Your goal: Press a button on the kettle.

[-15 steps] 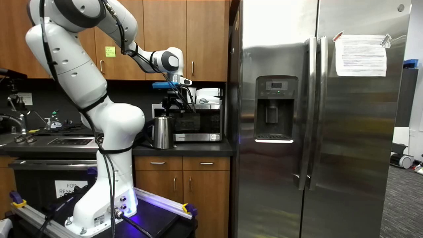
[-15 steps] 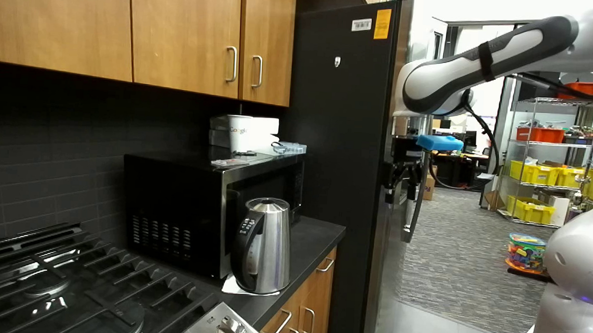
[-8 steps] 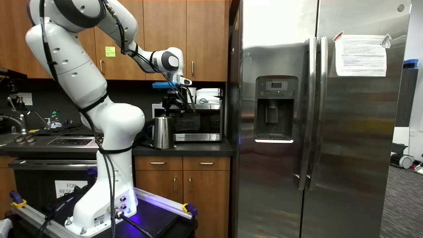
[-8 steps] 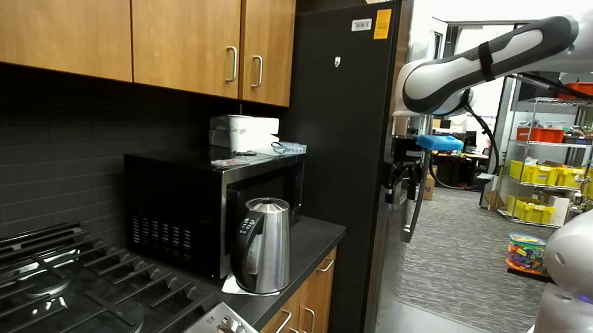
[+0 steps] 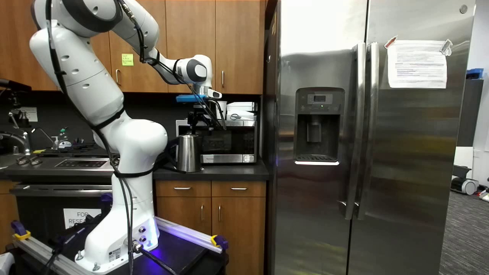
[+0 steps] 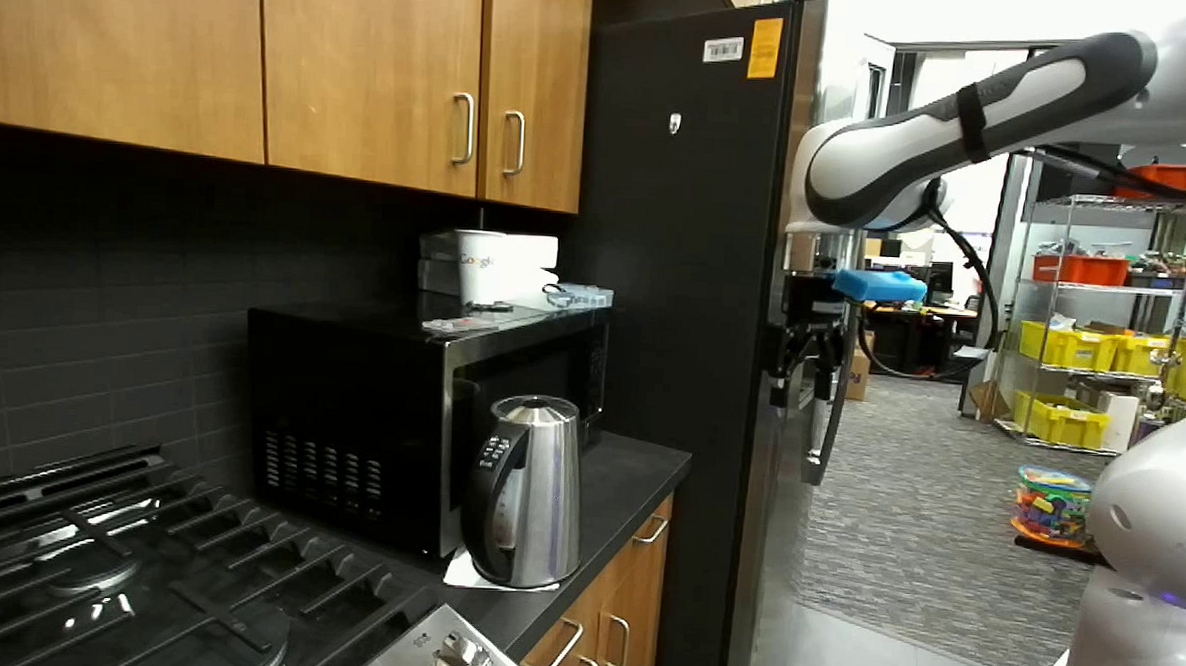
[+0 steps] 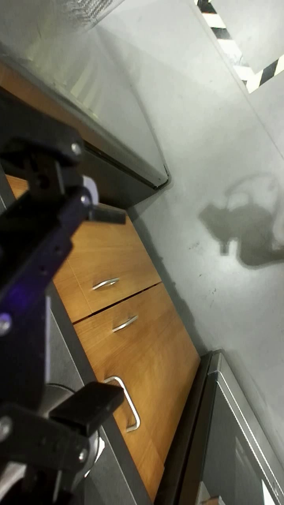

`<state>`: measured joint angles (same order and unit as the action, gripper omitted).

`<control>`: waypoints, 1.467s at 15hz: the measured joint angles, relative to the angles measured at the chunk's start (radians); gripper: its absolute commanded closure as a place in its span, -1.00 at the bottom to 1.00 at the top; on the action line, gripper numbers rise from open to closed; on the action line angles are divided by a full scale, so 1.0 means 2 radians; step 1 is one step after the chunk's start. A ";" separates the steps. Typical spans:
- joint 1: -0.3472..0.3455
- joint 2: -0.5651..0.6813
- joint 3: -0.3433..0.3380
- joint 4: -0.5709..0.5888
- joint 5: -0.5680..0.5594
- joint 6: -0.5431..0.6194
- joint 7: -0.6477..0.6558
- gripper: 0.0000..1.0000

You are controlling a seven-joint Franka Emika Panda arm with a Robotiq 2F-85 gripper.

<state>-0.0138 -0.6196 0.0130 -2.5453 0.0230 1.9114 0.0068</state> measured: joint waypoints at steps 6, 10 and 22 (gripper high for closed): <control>0.000 0.000 0.000 -0.001 0.000 0.000 0.000 -1.00; 0.016 0.007 0.006 -0.020 0.001 -0.001 -0.009 -1.00; 0.101 0.032 0.009 -0.060 0.037 0.016 -0.157 -0.23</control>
<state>0.1891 -0.5550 0.0305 -2.6660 0.0964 1.9439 -0.3071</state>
